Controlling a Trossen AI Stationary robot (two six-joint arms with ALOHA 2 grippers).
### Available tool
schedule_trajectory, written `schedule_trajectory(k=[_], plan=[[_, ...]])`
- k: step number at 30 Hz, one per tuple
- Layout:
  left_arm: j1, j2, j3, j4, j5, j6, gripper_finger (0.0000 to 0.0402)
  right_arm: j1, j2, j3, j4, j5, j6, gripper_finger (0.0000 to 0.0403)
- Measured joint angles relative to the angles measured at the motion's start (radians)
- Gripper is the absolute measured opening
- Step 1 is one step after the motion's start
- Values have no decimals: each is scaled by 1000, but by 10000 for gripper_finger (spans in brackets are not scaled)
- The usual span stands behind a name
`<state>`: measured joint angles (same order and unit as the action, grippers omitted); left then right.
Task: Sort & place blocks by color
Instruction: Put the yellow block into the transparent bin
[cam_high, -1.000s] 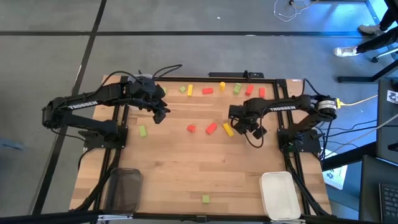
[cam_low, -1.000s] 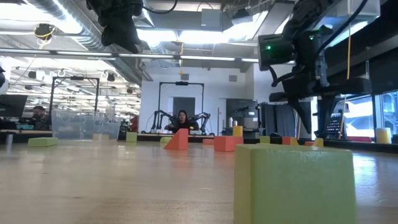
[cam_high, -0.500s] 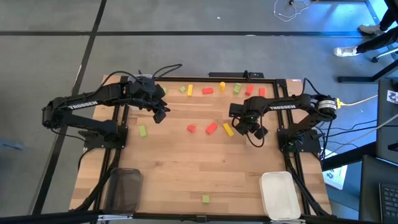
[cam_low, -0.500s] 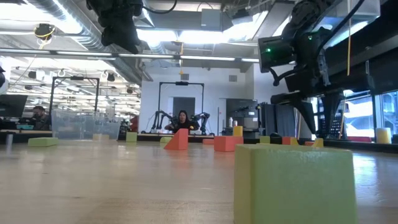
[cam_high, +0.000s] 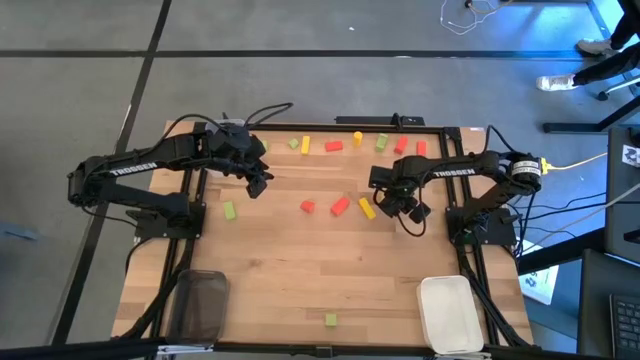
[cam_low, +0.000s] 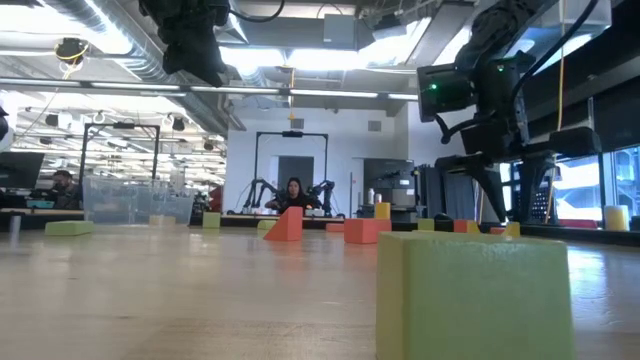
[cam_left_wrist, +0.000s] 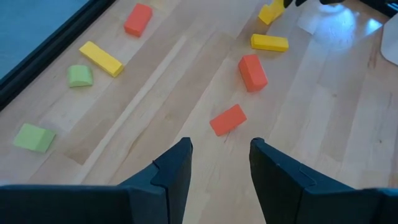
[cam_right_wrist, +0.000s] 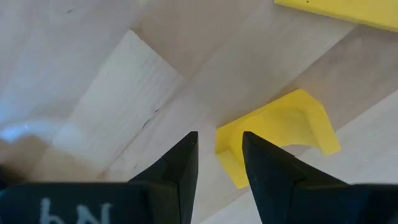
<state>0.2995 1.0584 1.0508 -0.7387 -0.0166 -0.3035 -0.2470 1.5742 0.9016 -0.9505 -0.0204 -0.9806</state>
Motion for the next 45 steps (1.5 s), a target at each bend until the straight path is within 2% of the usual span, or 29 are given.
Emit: schedule_trajectory(k=[15,23,31,40,45], plan=[[0,0,0,0,-1,-1,150,-66,0,0,0,3,0,126],[0,0,0,0,-2,-4,150,-64,0,-1,-2,-5,-124,126],[0,0,0,0,-2,-2,150,-64,0,-23,12,-7,-173,126],[0,0,0,0,-2,-1,150,-64,-1,-102,133,-6,-203,126],[0,0,0,0,-2,-1,150,-64,-4,-119,168,-5,-201,88]])
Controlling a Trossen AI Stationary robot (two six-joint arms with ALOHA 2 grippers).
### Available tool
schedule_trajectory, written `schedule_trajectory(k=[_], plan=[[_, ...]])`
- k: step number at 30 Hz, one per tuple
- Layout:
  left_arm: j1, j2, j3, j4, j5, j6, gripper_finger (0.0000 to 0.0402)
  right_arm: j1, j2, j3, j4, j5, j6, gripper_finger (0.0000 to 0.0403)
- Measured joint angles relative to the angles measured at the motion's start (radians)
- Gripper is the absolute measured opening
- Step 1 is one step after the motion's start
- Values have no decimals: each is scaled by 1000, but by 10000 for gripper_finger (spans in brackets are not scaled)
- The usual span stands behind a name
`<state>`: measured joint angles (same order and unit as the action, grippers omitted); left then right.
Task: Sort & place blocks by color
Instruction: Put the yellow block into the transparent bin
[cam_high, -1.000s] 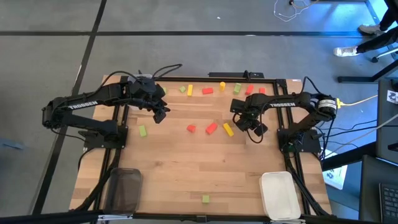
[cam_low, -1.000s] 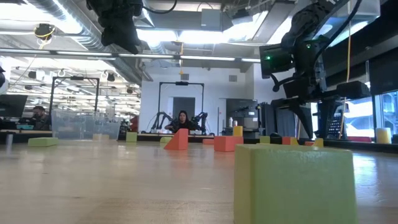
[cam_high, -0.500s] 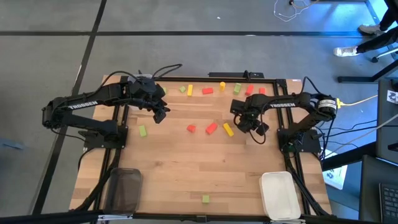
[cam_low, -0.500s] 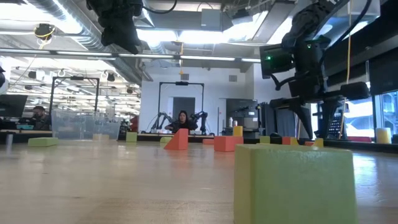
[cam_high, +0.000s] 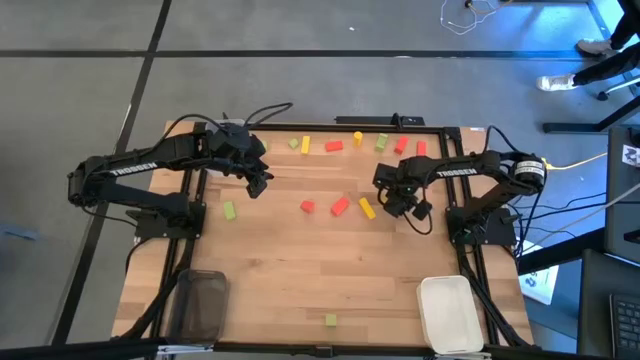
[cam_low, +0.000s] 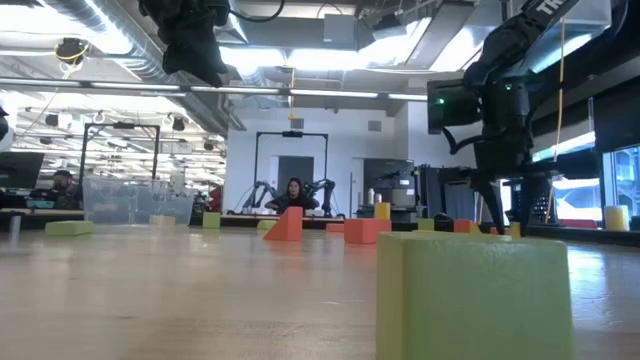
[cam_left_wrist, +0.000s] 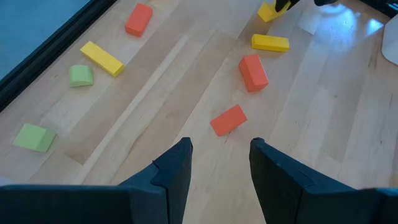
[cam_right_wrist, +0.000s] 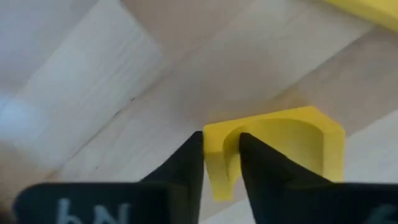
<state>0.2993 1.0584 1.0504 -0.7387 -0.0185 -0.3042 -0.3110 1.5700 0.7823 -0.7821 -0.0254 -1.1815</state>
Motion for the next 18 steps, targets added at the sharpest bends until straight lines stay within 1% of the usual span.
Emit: schedule_trajectory(k=[4,12,18], plan=[[0,0,0,0,0,0,150,0,0,8,19,2,49,39],[0,0,0,0,0,0,150,-1,8,73,25,-3,212,34],[0,0,0,0,-6,-1,150,-1,10,152,24,-6,238,31]])
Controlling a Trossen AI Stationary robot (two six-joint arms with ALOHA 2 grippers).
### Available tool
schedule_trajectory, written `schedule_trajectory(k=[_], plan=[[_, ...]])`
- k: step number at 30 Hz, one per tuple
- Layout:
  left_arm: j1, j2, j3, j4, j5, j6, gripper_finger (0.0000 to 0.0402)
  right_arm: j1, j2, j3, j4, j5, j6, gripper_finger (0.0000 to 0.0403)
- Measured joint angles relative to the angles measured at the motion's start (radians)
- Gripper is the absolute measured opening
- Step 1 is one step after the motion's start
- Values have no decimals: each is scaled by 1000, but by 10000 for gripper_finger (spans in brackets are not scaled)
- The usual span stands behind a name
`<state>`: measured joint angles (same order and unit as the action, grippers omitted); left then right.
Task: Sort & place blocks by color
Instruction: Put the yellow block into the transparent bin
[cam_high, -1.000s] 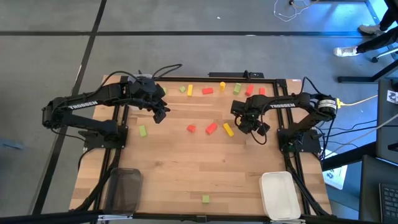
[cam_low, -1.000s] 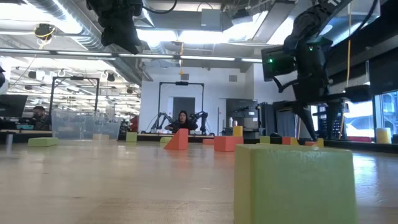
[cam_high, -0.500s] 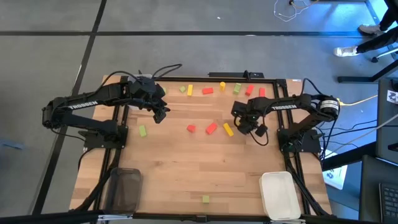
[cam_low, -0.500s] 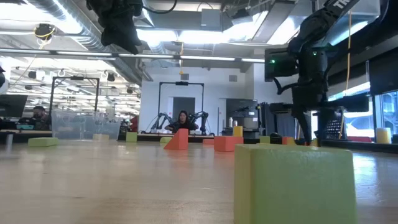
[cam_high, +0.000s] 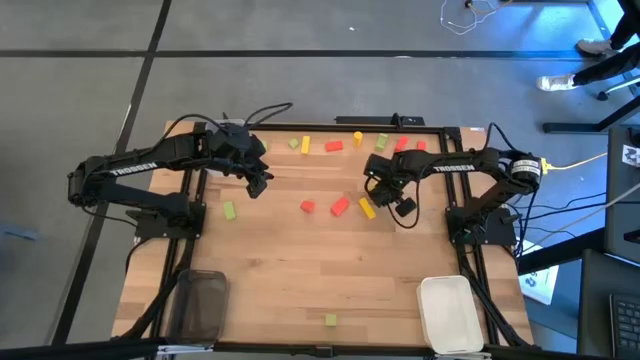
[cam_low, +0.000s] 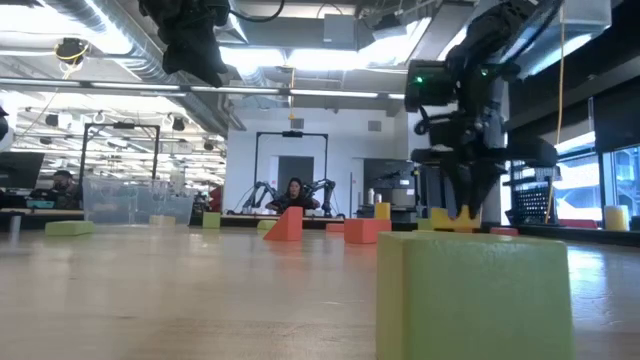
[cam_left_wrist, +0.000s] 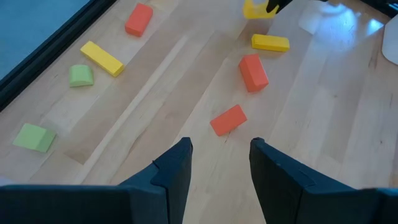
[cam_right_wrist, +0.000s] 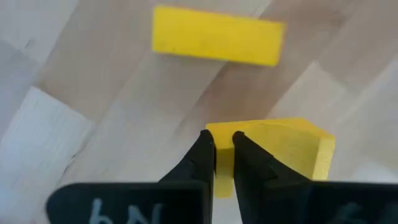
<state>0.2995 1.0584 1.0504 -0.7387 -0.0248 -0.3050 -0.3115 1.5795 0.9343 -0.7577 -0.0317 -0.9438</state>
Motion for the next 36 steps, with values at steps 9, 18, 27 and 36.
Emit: schedule_trajectory(k=[9,18,27,36], plan=[[0,0,0,0,-22,59,150,0,-1,138,-4,-36,14,31],[-3,0,0,0,-19,167,150,0,-3,295,35,-146,50,31],[-75,45,0,166,-195,643,150,-1,-3,340,230,-272,166,31],[-135,158,0,343,-295,1197,150,-7,-4,340,367,-288,423,31]])
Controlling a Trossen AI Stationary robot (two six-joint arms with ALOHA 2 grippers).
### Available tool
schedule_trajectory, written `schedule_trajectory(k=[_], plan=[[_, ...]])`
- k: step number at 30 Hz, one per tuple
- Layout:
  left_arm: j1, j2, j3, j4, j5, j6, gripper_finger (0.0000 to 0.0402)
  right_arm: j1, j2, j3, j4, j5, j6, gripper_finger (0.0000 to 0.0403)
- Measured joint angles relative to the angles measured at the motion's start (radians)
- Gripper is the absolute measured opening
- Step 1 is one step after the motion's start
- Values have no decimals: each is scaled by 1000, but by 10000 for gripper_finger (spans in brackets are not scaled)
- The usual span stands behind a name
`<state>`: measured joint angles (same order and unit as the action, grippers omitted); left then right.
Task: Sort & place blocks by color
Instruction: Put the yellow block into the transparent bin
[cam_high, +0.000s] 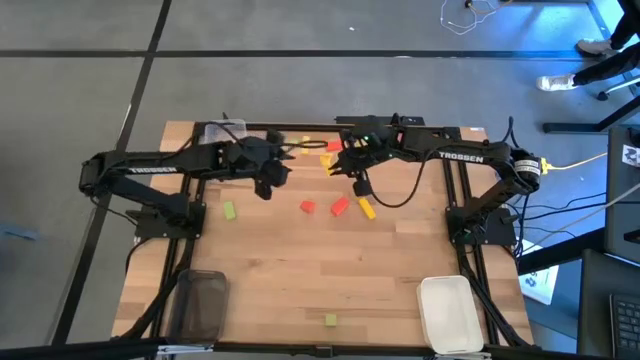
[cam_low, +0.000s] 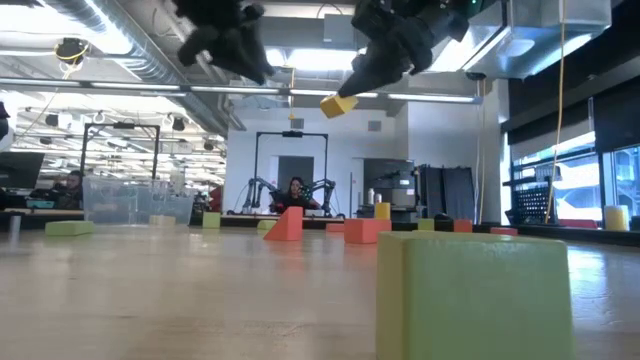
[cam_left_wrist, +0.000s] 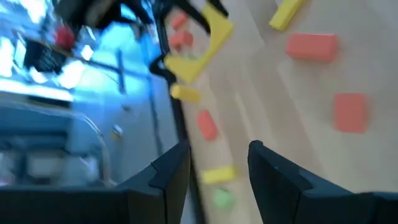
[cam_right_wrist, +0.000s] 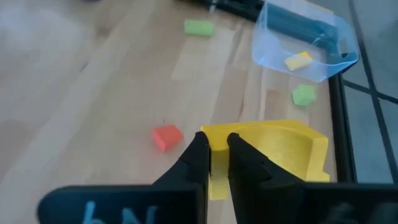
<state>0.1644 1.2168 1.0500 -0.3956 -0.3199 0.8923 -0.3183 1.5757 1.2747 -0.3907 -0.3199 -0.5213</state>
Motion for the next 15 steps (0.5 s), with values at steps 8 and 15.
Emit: schedule_trajectory(k=[8,15], plan=[[2,101,0,194,89,164,150,0,0,0,60,0,76,31],[10,179,0,306,115,264,150,1,-1,0,59,-26,76,31]])
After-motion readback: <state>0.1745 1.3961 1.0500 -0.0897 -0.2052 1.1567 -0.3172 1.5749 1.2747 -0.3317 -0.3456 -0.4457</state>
